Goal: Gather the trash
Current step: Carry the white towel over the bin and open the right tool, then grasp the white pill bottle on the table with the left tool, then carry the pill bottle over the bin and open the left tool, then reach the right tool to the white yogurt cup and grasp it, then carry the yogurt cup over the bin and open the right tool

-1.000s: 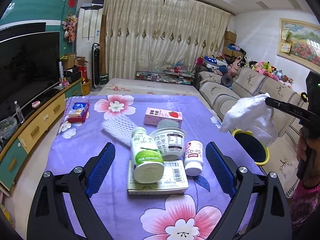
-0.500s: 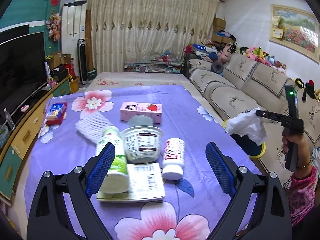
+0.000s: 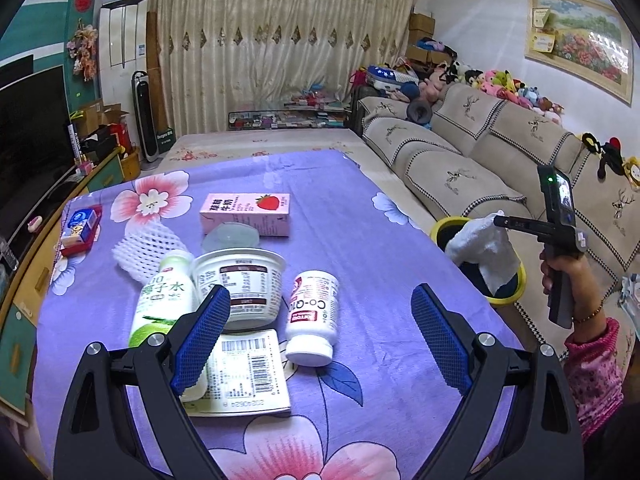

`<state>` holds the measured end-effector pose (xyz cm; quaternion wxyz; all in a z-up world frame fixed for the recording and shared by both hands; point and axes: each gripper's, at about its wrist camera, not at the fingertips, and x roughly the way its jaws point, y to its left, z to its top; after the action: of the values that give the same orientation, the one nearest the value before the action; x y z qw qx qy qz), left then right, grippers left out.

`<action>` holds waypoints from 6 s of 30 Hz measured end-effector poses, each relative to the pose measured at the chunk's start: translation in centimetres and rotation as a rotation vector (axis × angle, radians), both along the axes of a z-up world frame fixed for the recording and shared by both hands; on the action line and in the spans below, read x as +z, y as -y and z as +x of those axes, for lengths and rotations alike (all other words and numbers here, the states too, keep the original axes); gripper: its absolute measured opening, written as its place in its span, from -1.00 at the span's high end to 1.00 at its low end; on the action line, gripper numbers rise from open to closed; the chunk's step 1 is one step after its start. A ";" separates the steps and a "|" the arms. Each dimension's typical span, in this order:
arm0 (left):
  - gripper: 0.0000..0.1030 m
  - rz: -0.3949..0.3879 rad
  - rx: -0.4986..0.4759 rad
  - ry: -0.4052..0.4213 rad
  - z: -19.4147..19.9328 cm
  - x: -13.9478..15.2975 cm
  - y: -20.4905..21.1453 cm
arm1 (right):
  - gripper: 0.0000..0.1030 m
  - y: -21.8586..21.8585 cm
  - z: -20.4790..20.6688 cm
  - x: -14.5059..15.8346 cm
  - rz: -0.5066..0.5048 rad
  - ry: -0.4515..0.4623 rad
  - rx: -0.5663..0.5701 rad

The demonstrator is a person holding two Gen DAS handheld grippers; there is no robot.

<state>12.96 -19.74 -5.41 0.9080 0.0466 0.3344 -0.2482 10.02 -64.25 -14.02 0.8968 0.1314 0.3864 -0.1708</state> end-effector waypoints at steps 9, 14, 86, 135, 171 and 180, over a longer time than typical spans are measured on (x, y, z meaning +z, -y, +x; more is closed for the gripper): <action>-0.76 0.012 -0.024 -0.019 0.0 -0.6 1.1 | 0.42 -0.2 0.1 -0.3 -0.082 -0.038 -0.037; -0.76 0.014 -0.042 -0.041 0.7 -1.3 1.4 | 0.33 -0.6 -0.5 0.2 -0.105 -0.040 -0.036; 0.09 0.121 -0.490 -0.163 5.3 -3.1 29.6 | 0.18 2.7 -17.5 1.7 0.009 0.135 -0.177; -0.90 -0.120 0.311 0.202 -4.7 7.0 -15.6 | 0.08 -22.6 -5.3 4.1 0.079 0.141 0.436; -0.90 -0.147 0.321 0.138 -2.5 3.5 -18.4 | -0.40 -36.5 6.2 -0.8 0.310 0.060 0.441; -0.90 -0.141 0.311 0.133 -2.3 3.2 -17.7 | -0.37 -35.9 4.3 0.5 0.278 0.091 0.477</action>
<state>10.68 -1.99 -2.21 0.9564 -0.0532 0.2587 -0.1242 14.34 -28.40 -13.48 0.9014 0.1660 0.3856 0.1057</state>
